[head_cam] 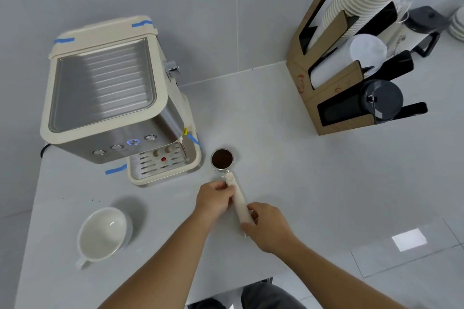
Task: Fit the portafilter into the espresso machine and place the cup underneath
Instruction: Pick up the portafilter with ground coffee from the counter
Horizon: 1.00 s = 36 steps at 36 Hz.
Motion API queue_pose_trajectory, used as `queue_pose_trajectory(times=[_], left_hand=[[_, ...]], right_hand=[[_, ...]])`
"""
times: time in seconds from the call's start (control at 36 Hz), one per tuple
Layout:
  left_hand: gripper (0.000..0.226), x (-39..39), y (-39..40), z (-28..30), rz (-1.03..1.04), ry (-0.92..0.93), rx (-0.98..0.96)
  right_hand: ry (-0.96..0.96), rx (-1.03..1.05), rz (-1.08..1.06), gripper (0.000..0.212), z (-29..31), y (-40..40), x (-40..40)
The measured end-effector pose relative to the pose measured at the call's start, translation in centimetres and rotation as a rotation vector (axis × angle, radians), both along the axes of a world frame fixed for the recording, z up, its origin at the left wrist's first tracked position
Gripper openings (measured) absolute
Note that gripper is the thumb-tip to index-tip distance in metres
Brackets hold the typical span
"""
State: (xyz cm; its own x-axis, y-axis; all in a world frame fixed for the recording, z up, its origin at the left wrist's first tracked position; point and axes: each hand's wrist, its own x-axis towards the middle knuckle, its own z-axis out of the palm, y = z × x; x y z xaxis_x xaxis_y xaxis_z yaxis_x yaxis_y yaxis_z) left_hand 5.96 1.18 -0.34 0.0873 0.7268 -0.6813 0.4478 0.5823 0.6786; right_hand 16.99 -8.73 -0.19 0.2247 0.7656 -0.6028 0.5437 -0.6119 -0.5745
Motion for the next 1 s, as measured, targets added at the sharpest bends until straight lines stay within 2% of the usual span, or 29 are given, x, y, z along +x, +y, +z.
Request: queue_pose_trajectory(times=[0.31, 0.5, 0.72, 0.89, 1.0], left_hand=[[0.011, 0.3, 0.6, 0.1, 0.023, -0.007, -0.090], [0.012, 0.0, 0.8, 0.0, 0.040, -0.018, -0.123], [0.014, -0.6, 0.5, 0.6, 0.120, -0.156, -0.193], [0.018, -1.1, 0.5, 1.8, 0.143, -0.230, -0.155], [0.013, -1.5, 0.4, 2.7, 0.141, -0.278, -0.121]], right_hand=[[-0.056, 0.010, 0.036, 0.020, -0.3, 0.0, -0.5], [-0.013, 0.043, 0.012, 0.016, 0.1, -0.5, -0.9], [0.034, 0.059, 0.000, 0.020, 1.8, -0.4, -1.0], [0.107, 0.068, -0.016, 0.022, 3.7, -0.2, -0.9], [0.106, 0.086, 0.001, 0.019, 4.8, -0.2, -0.8]])
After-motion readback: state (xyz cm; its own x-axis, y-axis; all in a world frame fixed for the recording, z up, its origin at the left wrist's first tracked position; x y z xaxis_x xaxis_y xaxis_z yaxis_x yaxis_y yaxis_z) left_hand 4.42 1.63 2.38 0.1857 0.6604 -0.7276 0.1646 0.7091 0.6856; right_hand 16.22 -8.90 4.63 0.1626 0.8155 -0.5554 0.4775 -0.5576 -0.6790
